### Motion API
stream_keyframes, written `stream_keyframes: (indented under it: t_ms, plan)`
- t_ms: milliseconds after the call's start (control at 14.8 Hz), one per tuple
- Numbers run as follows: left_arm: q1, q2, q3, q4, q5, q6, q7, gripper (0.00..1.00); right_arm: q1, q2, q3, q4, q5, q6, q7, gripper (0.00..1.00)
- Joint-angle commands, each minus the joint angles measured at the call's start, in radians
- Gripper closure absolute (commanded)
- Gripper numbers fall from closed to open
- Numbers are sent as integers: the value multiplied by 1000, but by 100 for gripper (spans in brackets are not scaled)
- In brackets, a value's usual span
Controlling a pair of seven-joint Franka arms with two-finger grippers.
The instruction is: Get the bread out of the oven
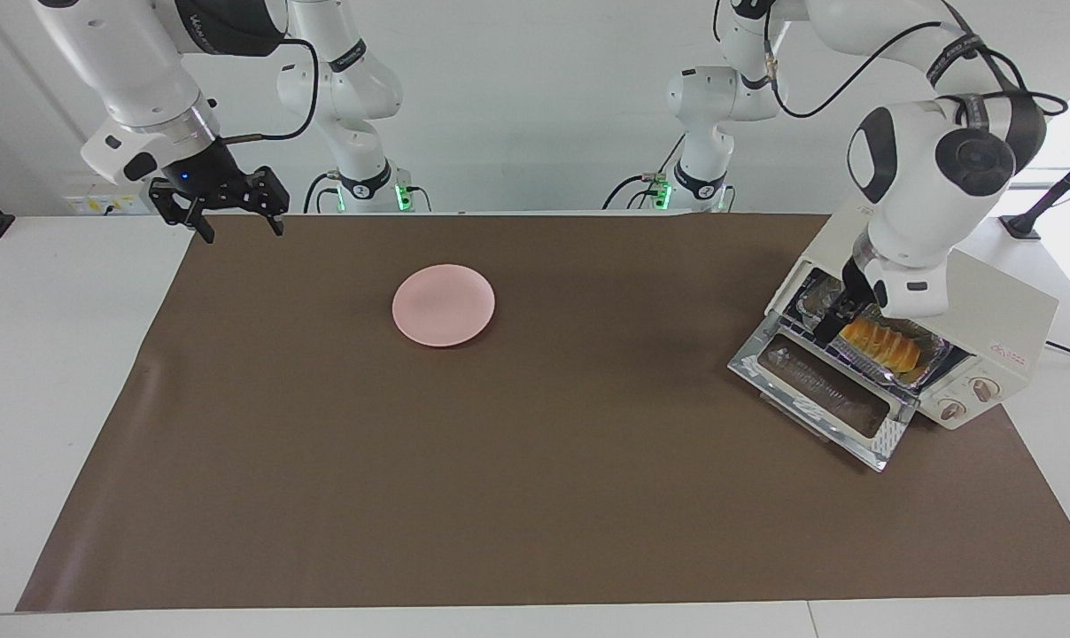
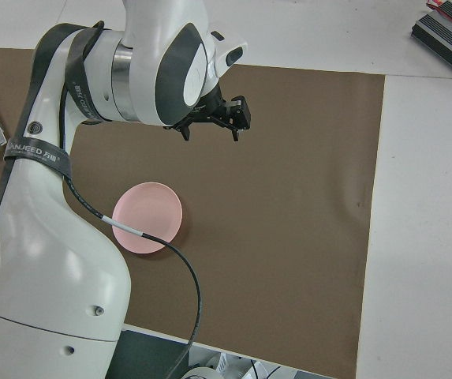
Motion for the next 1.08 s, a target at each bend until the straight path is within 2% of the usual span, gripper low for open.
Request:
stream_keyframes:
  t_ms: [0,202,472,742,1012]
  plan:
    - [5,-2,12,-73,31,81,-49,0,-8,-11,2,-10,11,-3,13,0]
    - [22,-36,12,-205,54,185,-82,0,-8,-11,2,-10,11,-3,13,0]
    - [37,-80,12,-333,57,291,-85,0,-8,-11,2,-10,11,-3,13,0]
    - [39,-74,12,-353,57,319,-88,1,-8,-11,2,-12,11,-3,13,0]
    - [46,-82,12,-391,57,336,-74,57,-8,-11,2,-10,11,-3,13,0]
